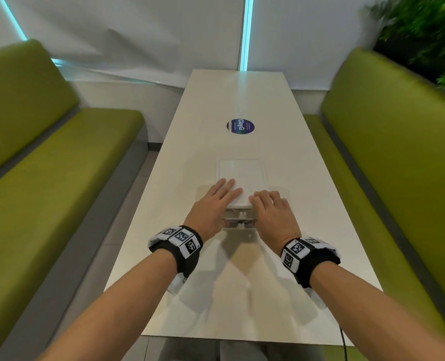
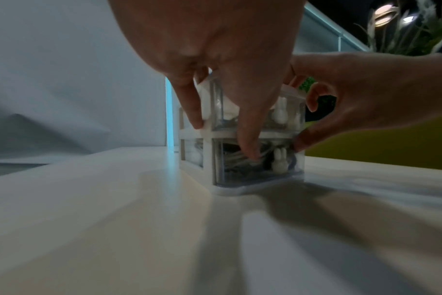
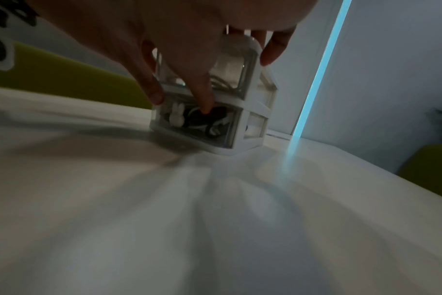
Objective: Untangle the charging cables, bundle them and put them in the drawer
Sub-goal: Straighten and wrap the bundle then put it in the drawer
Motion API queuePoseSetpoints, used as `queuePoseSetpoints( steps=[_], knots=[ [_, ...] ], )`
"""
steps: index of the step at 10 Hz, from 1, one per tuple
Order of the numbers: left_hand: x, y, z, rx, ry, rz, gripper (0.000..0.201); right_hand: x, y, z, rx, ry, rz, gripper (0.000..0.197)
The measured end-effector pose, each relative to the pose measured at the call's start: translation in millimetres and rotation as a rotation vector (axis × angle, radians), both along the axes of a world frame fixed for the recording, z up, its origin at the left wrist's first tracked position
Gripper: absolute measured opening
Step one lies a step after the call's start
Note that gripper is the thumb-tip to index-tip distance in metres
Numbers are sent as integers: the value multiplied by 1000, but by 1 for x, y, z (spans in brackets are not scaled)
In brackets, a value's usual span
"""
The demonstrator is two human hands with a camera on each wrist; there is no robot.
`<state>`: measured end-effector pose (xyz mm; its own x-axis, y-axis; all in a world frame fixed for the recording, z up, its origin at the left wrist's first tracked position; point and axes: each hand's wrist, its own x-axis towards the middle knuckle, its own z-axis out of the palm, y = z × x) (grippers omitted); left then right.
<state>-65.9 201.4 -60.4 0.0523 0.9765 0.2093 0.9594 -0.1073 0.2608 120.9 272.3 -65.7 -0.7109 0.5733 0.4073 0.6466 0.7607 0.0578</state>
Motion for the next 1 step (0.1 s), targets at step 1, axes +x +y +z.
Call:
queuePoseSetpoints(
  steps=[1],
  knots=[
    [0,-17,8,-36,-131,53,108,6,-13,10,-142,138,-59,70]
  ],
)
